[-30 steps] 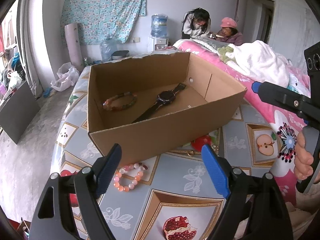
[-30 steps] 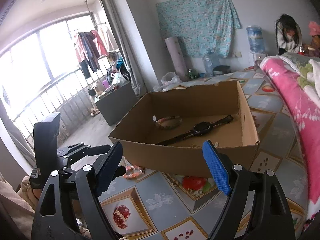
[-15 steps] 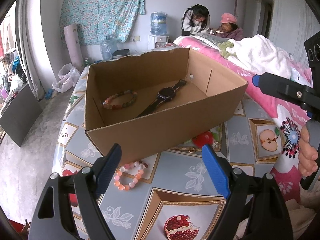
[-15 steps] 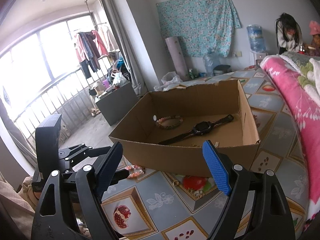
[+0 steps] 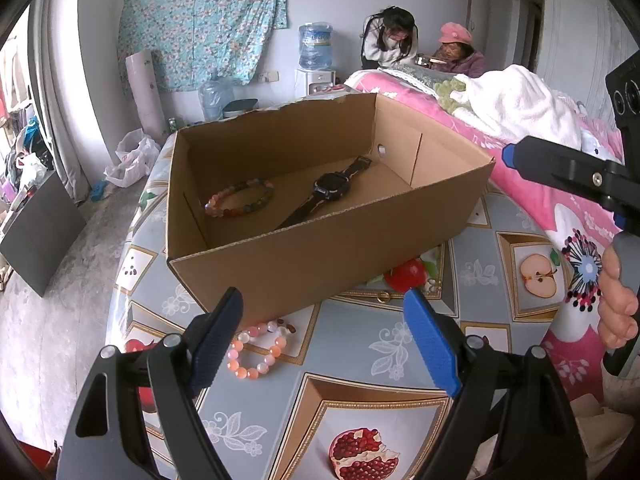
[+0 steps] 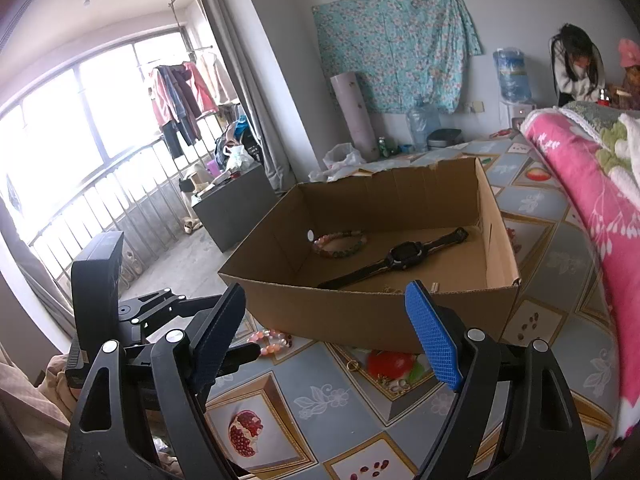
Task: Organize jewelry
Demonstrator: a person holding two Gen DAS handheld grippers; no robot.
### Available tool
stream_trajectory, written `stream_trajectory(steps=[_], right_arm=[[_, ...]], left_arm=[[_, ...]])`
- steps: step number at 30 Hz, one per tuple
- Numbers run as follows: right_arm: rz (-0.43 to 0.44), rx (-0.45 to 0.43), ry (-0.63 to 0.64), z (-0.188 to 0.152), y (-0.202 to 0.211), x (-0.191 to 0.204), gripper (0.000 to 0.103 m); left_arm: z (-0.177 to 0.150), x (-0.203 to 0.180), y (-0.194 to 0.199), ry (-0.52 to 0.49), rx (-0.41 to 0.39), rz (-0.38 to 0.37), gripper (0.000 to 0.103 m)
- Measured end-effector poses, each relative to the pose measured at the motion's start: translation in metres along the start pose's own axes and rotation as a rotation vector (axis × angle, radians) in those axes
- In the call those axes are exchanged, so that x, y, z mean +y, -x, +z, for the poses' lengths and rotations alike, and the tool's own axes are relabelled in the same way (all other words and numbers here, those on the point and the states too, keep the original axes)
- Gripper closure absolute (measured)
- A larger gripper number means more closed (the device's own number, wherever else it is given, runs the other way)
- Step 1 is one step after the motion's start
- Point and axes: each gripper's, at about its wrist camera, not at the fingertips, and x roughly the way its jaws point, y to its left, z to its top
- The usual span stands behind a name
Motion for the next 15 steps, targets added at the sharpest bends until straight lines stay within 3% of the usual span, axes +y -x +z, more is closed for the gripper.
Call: stream_trajectory(steps=[15], right_arm=[[-0.002,-0.001,-0.001,0.0003,-0.0001,-0.0001,0.025]], left_arm=[[-0.0011,0.0,-0.0001,-0.003,0.001,-0.001,0.022]])
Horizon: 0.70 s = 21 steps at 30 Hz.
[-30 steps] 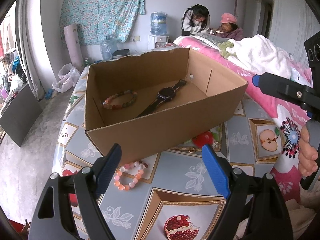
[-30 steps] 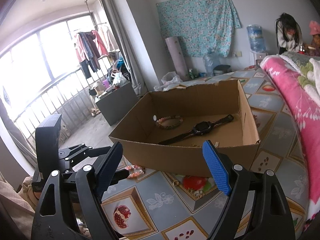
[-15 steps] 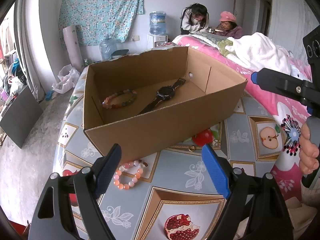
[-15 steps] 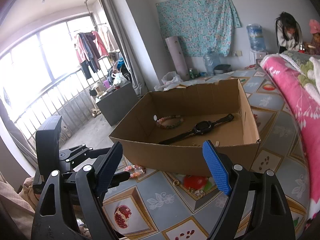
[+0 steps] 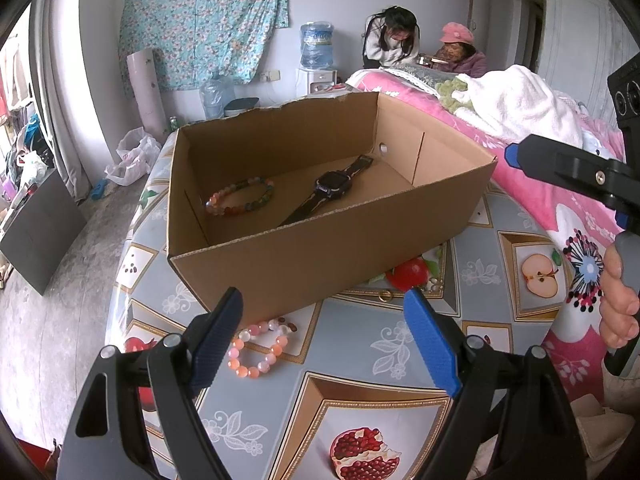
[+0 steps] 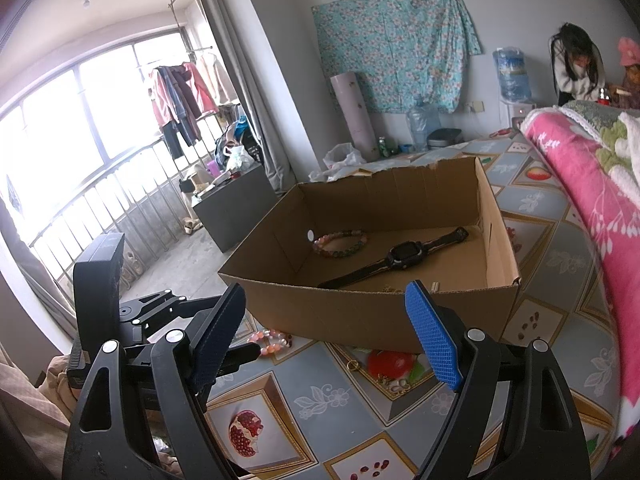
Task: Organize jewelry
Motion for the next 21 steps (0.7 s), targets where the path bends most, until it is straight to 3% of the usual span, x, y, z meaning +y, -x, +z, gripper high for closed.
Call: stream_trajectory(steps=[21], right_arm=[[0.001,-0.001,-0.001,0.0,-0.0004,-0.0006,0.025]], left_arm=[[0.0006,-0.0006,-0.0003,-0.001,0.001,0.0,0.022]])
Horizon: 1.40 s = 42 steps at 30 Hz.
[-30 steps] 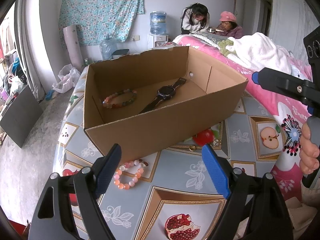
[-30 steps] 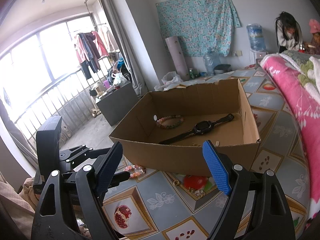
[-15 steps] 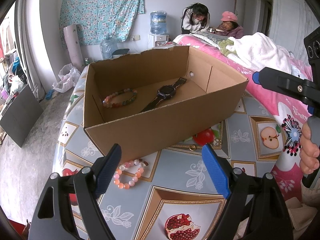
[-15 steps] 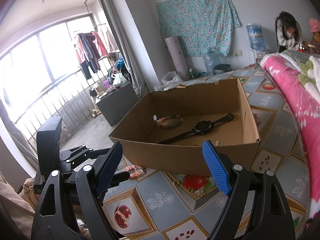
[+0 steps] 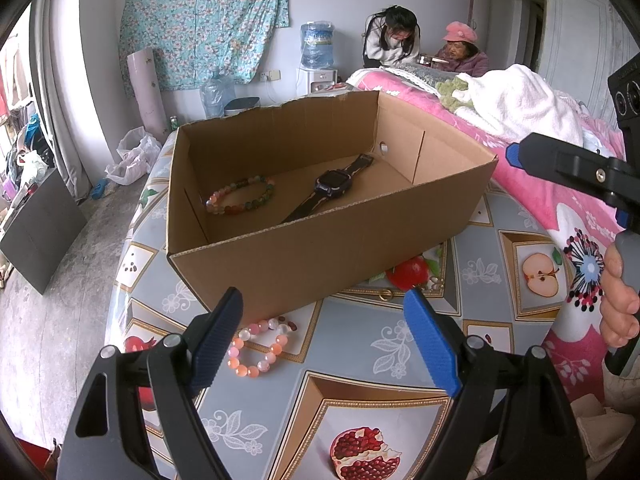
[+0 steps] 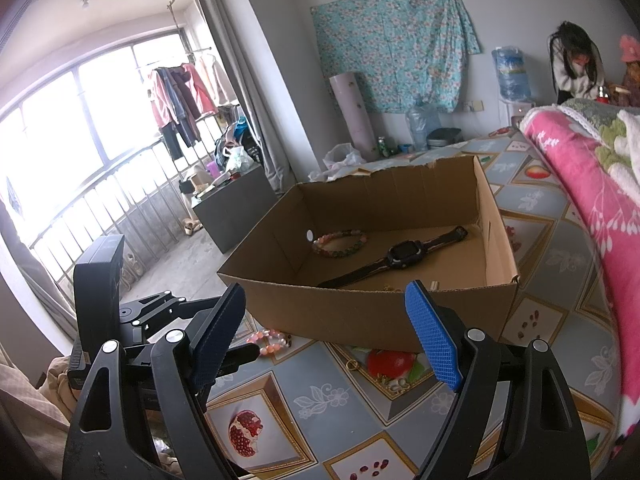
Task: Organize jewelry
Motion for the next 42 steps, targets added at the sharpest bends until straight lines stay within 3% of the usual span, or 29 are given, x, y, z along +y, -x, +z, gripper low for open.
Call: stream_trajectory(steps=[10,16,21,27,42], right_arm=[[-0.005,0.002,-0.004,-0.002,0.0,0.0,0.025],[-0.063,0.028,-0.022,-0.015,0.007,-0.01,0.025],[-0.09,0.109,-0.098,-0.04,0.005,-0.031,0.025],[-0.126,0.213,-0.118,-0.066,-0.012,-0.026,0.027],[-0.169,0.32,-0.049,-0.085,-0.043,-0.002,0.058]], left_arm=[[-0.004,0.001,-0.003,0.004,0.007,-0.001,0.022],[-0.015,0.005,-0.011,0.007,0.027,-0.005,0.022],[-0.023,0.001,-0.016,-0.011,0.032,-0.017,0.022],[-0.029,-0.006,-0.027,-0.033,0.037,-0.064,0.023],[-0.025,-0.03,-0.058,-0.165,0.037,-0.152,0.054]])
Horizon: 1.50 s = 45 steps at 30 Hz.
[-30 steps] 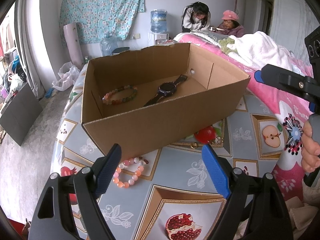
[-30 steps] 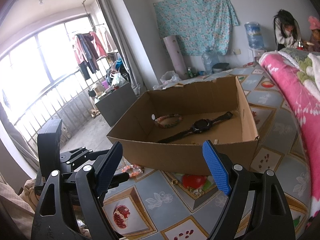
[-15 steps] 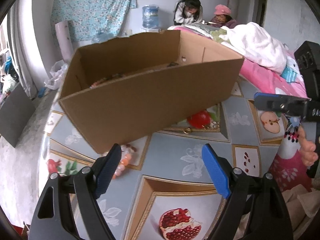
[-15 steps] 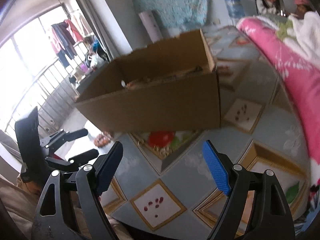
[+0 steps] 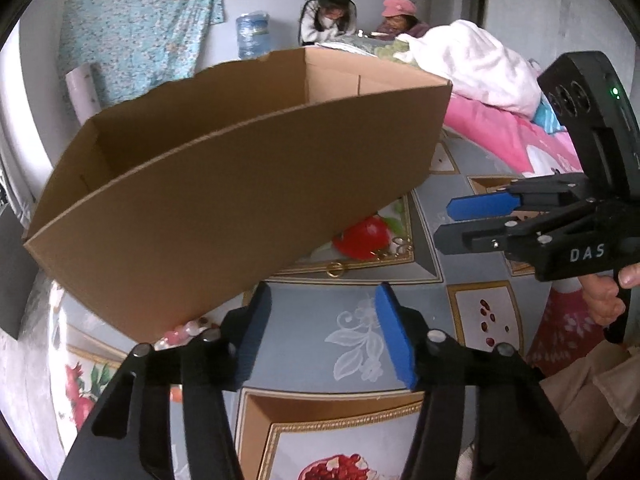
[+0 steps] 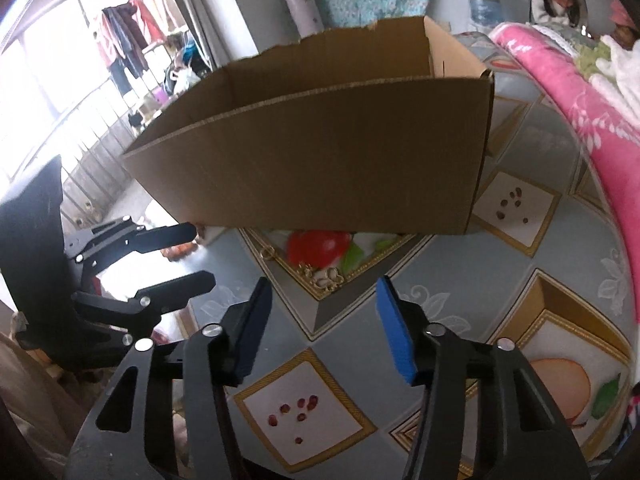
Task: Organize jewelry
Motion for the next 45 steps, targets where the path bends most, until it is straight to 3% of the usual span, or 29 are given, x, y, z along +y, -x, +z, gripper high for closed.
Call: stream_trajectory(steps=[2,13,27,33,41,43,45], right_arm=[[0.003,0.006,0.002,-0.002,-0.001,0.005,0.061],[0.018,0.027,-0.027,-0.01,-0.007,0.015,0.062],[0.028,0.021,-0.051,0.0,-0.016,-0.003,0.062],[0.025,0.01,-0.059,0.003,-0.014,-0.019,0.062],[0.008,-0.002,-0.06,0.002,-0.003,-0.02,0.062],[0.002,-0.001,-0.057,0.0,-0.001,-0.021,0.062],[0.0,0.001,-0.054,-0.001,0.0,-0.02,0.062]], left_arm=[[0.001,-0.001,-0.005,-0.008,0.006,-0.009,0.058],[0.011,-0.004,-0.031,-0.028,0.042,-0.021,0.077],[0.017,-0.004,-0.045,-0.016,0.061,-0.019,0.081],[0.015,-0.007,-0.046,-0.037,0.047,0.004,0.093],[0.014,-0.009,-0.045,-0.056,0.032,0.015,0.094],[0.013,-0.009,-0.043,-0.051,0.033,0.013,0.103],[0.01,-0.007,-0.041,-0.044,0.042,0.009,0.103]])
